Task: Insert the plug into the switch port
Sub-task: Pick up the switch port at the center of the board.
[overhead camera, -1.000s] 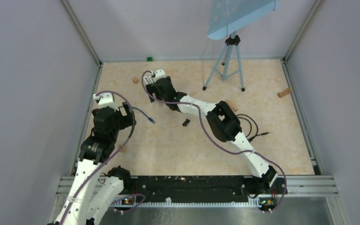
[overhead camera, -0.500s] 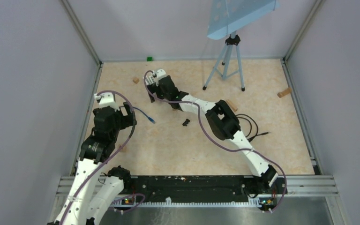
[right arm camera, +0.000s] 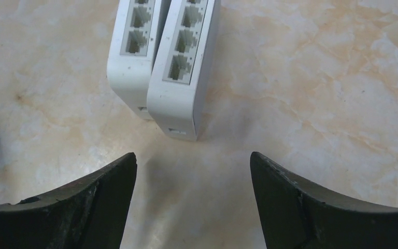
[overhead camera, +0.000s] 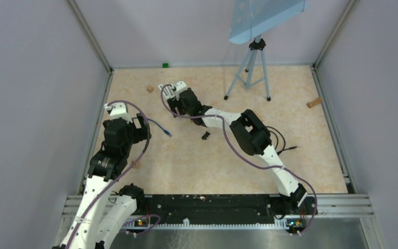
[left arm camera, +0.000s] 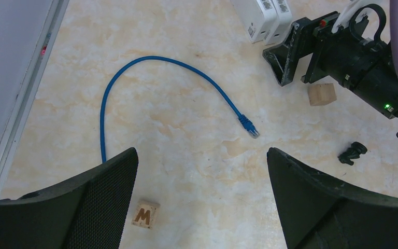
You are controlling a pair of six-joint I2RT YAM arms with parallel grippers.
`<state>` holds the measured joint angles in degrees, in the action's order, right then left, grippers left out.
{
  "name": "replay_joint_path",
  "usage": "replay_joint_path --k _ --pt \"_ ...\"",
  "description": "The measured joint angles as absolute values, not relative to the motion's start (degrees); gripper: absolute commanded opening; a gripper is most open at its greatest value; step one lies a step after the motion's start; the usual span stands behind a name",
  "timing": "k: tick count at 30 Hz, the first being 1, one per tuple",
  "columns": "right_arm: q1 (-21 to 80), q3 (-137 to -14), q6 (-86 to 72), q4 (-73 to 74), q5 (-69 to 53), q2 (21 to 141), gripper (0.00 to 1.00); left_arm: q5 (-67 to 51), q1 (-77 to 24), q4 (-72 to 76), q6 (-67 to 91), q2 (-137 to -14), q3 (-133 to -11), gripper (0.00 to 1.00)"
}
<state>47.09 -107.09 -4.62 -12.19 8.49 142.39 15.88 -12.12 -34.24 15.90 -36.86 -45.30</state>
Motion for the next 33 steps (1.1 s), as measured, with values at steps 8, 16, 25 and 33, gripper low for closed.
replay_joint_path --k 8,16,25,33 --pt "47.09 -114.83 -4.25 -9.74 10.5 144.09 0.77 15.9 -12.12 -34.24 15.88 -36.86 -45.3 0.99" --pt "47.07 -122.37 -3.99 -9.32 11.11 148.09 0.72 15.9 -12.12 -34.24 15.77 -36.86 -45.3 0.99" --pt "47.07 -125.05 -3.9 -8.25 11.09 152.16 0.43 15.9 -12.12 -34.24 15.57 -36.88 -45.3 0.99" --pt "47.0 -123.17 -3.18 -9.76 10.0 151.92 0.02 15.9 -12.12 -34.24 15.29 -36.88 -45.3 0.99"
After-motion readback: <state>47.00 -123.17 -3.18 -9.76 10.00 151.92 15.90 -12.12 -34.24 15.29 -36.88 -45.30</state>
